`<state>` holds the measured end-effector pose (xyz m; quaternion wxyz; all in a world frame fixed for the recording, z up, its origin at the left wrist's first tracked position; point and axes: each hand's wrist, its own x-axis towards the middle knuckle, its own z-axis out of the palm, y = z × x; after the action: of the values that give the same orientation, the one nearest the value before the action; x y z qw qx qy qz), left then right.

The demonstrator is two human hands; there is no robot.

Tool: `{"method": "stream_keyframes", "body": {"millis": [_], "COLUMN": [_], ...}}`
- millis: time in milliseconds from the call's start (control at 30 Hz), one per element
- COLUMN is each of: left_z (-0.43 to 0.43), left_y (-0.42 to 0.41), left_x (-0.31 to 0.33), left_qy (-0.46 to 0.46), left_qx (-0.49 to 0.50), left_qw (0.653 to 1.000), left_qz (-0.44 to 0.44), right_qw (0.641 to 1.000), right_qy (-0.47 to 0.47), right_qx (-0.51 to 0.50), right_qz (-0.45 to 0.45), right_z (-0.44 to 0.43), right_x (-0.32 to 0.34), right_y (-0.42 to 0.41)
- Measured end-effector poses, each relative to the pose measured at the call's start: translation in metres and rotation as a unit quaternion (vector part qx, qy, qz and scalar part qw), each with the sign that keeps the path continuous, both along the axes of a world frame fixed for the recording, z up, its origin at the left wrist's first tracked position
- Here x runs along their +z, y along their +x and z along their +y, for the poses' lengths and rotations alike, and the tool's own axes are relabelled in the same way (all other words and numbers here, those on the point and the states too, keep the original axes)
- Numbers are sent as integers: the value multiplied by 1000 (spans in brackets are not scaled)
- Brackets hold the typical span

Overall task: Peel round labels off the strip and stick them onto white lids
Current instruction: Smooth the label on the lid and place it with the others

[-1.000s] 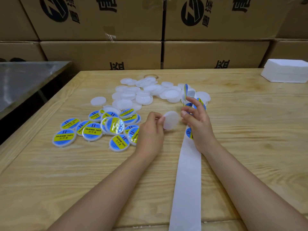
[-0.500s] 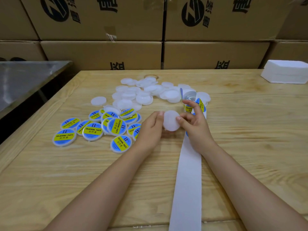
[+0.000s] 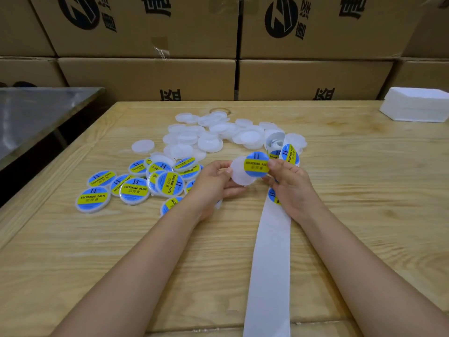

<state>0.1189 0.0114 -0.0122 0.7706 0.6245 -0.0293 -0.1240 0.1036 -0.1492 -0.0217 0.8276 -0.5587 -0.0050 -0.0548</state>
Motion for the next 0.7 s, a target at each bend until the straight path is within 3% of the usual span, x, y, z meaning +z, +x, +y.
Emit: {"method": "stream_keyframes", "body": {"millis": [200, 700], "left_z": [1, 3], "left_y": [1, 0], "left_x": [-1, -4], "left_qy": [5, -7], "left_qx": [4, -36], "left_qw": [1000, 998], "left_qz": [-13, -45], "right_qw": [999, 998], "right_qy": [24, -39], "right_qx": [32, 28], "right_qz": [19, 42], "right_z": [-2, 0], "right_x": [0, -3], "right_y": [1, 5]}}
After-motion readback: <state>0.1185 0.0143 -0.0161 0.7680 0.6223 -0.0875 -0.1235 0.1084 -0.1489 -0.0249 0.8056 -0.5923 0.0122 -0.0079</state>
